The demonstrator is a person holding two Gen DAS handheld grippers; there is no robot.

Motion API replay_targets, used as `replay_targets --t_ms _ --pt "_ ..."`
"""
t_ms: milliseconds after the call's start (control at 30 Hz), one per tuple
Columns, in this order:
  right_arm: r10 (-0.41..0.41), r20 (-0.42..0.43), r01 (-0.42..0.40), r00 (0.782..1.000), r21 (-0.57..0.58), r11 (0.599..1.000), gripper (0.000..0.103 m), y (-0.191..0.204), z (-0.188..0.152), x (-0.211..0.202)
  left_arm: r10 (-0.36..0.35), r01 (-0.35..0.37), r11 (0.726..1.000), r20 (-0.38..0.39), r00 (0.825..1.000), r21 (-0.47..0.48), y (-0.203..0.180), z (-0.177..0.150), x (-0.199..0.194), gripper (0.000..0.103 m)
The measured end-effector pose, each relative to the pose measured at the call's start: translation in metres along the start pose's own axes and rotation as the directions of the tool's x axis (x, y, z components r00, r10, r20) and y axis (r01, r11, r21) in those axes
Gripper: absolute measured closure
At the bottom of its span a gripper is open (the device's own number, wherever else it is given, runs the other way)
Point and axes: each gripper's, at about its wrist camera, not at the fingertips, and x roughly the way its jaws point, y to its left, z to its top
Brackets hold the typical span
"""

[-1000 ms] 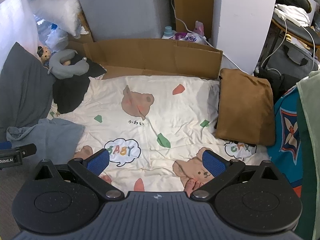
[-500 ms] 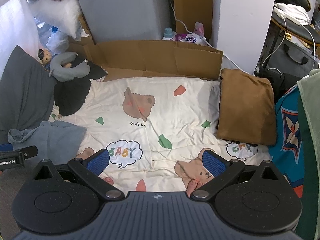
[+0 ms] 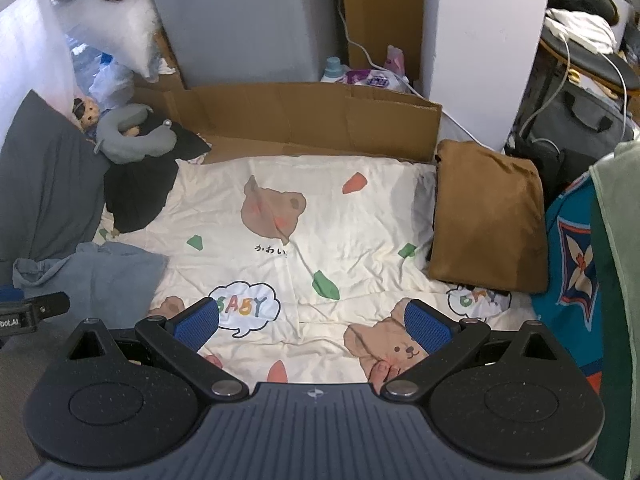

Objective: Fold clothes

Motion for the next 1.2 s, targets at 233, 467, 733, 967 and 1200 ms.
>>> replay_targets --t_ms 233,467,733,967,1200 --pt "-0.009 0.027 0.009 1.000 -0.004 1.000 0.001 0.002 0.004 -0.003 -0.024 0.024 0.999 0.004 1.000 -0.039 0.016 0.007 -0.005 0.002" --pt "0.004 0.050 -0.003 0.999 -0.010 1.000 0.001 0.013 0.011 -0.001 0.005 -0.005 0.999 0.010 1.000 -0.053 0.035 0.013 -0.004 0.002" --pt "0.023 0.079 -0.023 0.997 -0.007 1.000 0.001 0.021 0.018 0.001 0.021 -0.018 0.994 0.028 0.999 -0.109 0.063 0.015 -0.004 0.002" --pt "0.117 0.115 -0.123 0.986 0.044 0.991 0.001 0.023 0.020 0.002 0.054 -0.047 0.988 0.043 0.998 -0.149 0.084 0.018 -0.003 0.002" --pt "0.135 0.180 -0.146 0.974 0.049 0.988 0.001 0.030 0.025 0.001 0.077 -0.067 0.977 0.042 0.996 -0.202 0.107 0.021 0.001 0.002"
